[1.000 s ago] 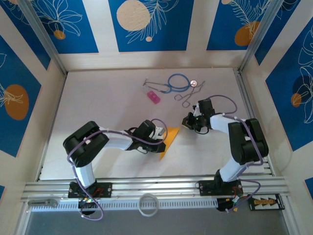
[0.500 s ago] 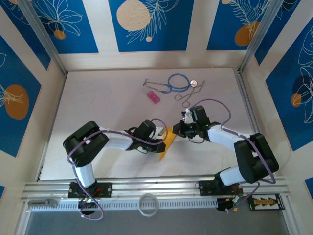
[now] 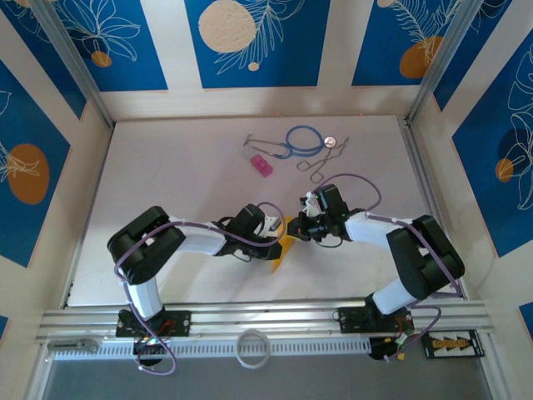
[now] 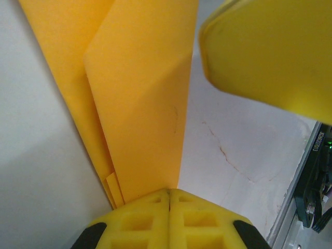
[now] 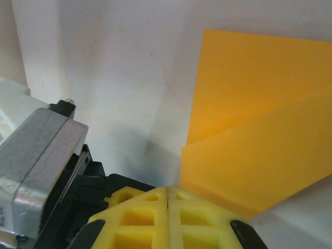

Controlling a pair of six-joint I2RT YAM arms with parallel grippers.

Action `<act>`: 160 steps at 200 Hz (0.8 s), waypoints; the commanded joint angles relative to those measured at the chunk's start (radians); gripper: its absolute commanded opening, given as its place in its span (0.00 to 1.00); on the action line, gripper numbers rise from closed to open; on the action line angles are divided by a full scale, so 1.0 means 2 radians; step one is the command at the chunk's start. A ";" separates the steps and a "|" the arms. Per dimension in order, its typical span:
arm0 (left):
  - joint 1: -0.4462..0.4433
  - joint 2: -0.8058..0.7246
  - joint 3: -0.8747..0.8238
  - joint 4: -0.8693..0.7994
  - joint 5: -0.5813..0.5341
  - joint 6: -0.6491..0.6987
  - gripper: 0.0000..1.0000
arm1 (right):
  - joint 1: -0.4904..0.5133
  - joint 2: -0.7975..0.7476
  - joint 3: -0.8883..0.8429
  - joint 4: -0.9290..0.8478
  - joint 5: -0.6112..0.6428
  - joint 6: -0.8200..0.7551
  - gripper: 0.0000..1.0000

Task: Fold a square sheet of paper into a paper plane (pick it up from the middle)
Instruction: Fold the wing for the fifth time at the center of the table.

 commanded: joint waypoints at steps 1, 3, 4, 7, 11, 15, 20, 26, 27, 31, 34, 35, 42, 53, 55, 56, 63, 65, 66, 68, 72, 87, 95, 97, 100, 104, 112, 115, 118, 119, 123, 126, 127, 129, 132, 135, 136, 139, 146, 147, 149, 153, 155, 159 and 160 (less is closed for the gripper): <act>-0.004 0.012 -0.023 -0.083 -0.020 0.004 0.00 | 0.005 0.015 0.004 0.008 -0.016 0.006 0.02; -0.004 0.013 -0.023 -0.083 -0.020 0.004 0.00 | 0.006 0.017 0.003 0.009 -0.016 0.005 0.02; -0.004 0.013 -0.023 -0.083 -0.020 0.004 0.00 | 0.006 0.018 0.003 0.009 -0.016 0.005 0.02; -0.005 0.013 -0.023 -0.083 -0.019 0.004 0.00 | 0.006 0.021 0.003 0.010 -0.016 0.005 0.02; -0.004 0.012 -0.023 -0.083 -0.020 0.004 0.00 | 0.006 0.024 0.002 0.011 -0.017 0.006 0.02; -0.005 0.013 -0.022 -0.083 -0.020 0.004 0.00 | 0.006 0.027 0.003 0.011 -0.017 0.007 0.02; -0.005 0.012 -0.022 -0.082 -0.020 0.004 0.00 | 0.007 0.031 0.001 0.013 -0.017 0.007 0.02; -0.004 0.012 -0.022 -0.083 -0.019 0.004 0.00 | 0.007 0.036 0.000 0.017 -0.016 0.009 0.02; -0.005 0.012 -0.022 -0.082 -0.019 0.004 0.00 | 0.007 0.037 0.000 0.017 -0.015 0.010 0.02; -0.004 0.012 -0.022 -0.082 -0.019 0.004 0.00 | 0.007 0.039 -0.002 0.019 -0.013 0.011 0.02; -0.004 0.012 -0.022 -0.082 -0.019 0.004 0.00 | 0.007 0.041 -0.003 0.020 -0.010 0.013 0.02; -0.004 0.012 -0.022 -0.082 -0.019 0.004 0.00 | 0.007 0.042 -0.003 0.020 -0.009 0.013 0.02; -0.004 0.011 -0.022 -0.081 -0.018 0.003 0.00 | 0.007 0.046 -0.006 0.022 -0.002 0.016 0.01; -0.005 0.007 -0.022 -0.081 -0.016 0.003 0.00 | 0.007 0.053 -0.009 0.017 0.012 0.019 0.01; -0.005 0.006 -0.022 -0.081 -0.016 0.003 0.00 | 0.006 0.054 -0.009 0.015 0.016 0.019 0.01; -0.005 0.005 -0.022 -0.081 -0.016 0.003 0.00 | 0.006 0.055 -0.009 0.015 0.017 0.019 0.01; -0.005 0.000 -0.022 -0.082 -0.016 0.002 0.00 | 0.006 0.059 -0.012 0.013 0.026 0.018 0.01; -0.005 -0.002 -0.022 -0.083 -0.016 0.002 0.00 | 0.006 0.060 -0.013 0.013 0.028 0.019 0.01; -0.005 -0.003 -0.022 -0.083 -0.016 0.002 0.00 | 0.007 0.061 -0.013 0.013 0.029 0.019 0.01; -0.005 -0.005 -0.022 -0.083 -0.015 0.002 0.00 | 0.006 0.061 -0.015 0.014 0.030 0.019 0.00; -0.005 -0.008 -0.022 -0.084 -0.015 0.002 0.00 | 0.005 0.064 -0.017 0.017 0.032 0.020 0.00; -0.005 -0.024 -0.021 -0.085 -0.010 -0.001 0.00 | 0.004 0.069 -0.024 0.025 0.033 0.022 0.00; -0.006 -0.032 -0.018 -0.085 -0.007 -0.003 0.00 | 0.004 0.070 -0.025 0.025 0.033 0.021 0.00; -0.006 -0.035 -0.018 -0.086 -0.006 -0.003 0.00 | 0.004 0.070 -0.026 0.024 0.033 0.021 0.00; -0.006 -0.038 -0.017 -0.086 -0.005 -0.003 0.00 | 0.004 0.070 -0.026 0.024 0.033 0.021 0.00; -0.007 -0.042 -0.014 -0.086 -0.003 -0.004 0.00 | 0.004 0.069 -0.025 0.024 0.034 0.021 0.00; -0.007 -0.050 -0.009 -0.089 -0.001 -0.005 0.02 | 0.004 0.068 -0.025 0.024 0.035 0.020 0.00; -0.008 -0.053 -0.007 -0.089 -0.001 -0.005 0.03 | 0.004 0.068 -0.026 0.023 0.035 0.020 0.00; -0.008 -0.055 -0.005 -0.089 0.000 -0.005 0.04 | 0.004 0.068 -0.025 0.023 0.036 0.019 0.00; -0.008 -0.056 -0.004 -0.089 0.000 -0.005 0.04 | 0.004 0.068 -0.025 0.023 0.036 0.019 0.00; -0.008 -0.057 -0.001 -0.089 0.000 -0.006 0.05 | 0.004 0.068 -0.024 0.021 0.036 0.019 0.00; -0.009 -0.059 0.002 -0.089 0.001 -0.006 0.06 | 0.004 0.069 -0.024 0.021 0.037 0.019 0.00; -0.009 -0.059 0.002 -0.089 0.001 -0.006 0.06 | 0.004 0.068 -0.024 0.020 0.037 0.019 0.00; -0.008 -0.060 0.004 -0.089 0.001 -0.007 0.06 | 0.004 0.068 -0.024 0.020 0.037 0.019 0.00; -0.008 -0.061 0.007 -0.089 0.001 -0.007 0.07 | 0.004 0.068 -0.024 0.020 0.037 0.018 0.00; -0.009 -0.061 0.009 -0.089 0.001 -0.008 0.07 | 0.004 0.068 -0.024 0.020 0.037 0.019 0.00; -0.008 -0.061 0.010 -0.089 0.001 -0.008 0.07 | 0.004 0.068 -0.024 0.021 0.037 0.019 0.00; -0.008 -0.060 0.012 -0.089 0.001 -0.008 0.07 | 0.004 0.069 -0.023 0.021 0.037 0.019 0.00; -0.009 -0.057 0.017 -0.086 0.001 -0.009 0.08 | 0.004 0.069 -0.023 0.021 0.037 0.019 0.00; -0.009 -0.058 0.017 -0.086 0.001 -0.010 0.09 | 0.004 0.069 -0.023 0.021 0.037 0.019 0.00; -0.008 -0.057 0.019 -0.085 0.002 -0.011 0.09 | 0.004 0.069 -0.023 0.021 0.037 0.018 0.00; -0.009 -0.054 0.021 -0.083 0.003 -0.010 0.09 | 0.004 0.070 -0.023 0.021 0.036 0.019 0.00; -0.009 -0.052 0.023 -0.082 0.004 -0.011 0.09 | 0.004 0.070 -0.023 0.022 0.036 0.019 0.00; -0.009 -0.048 0.026 -0.081 0.005 -0.012 0.09 | 0.004 0.071 -0.023 0.022 0.036 0.019 0.00; -0.009 -0.047 0.027 -0.081 0.006 -0.011 0.09 | 0.004 0.071 -0.022 0.022 0.036 0.019 0.00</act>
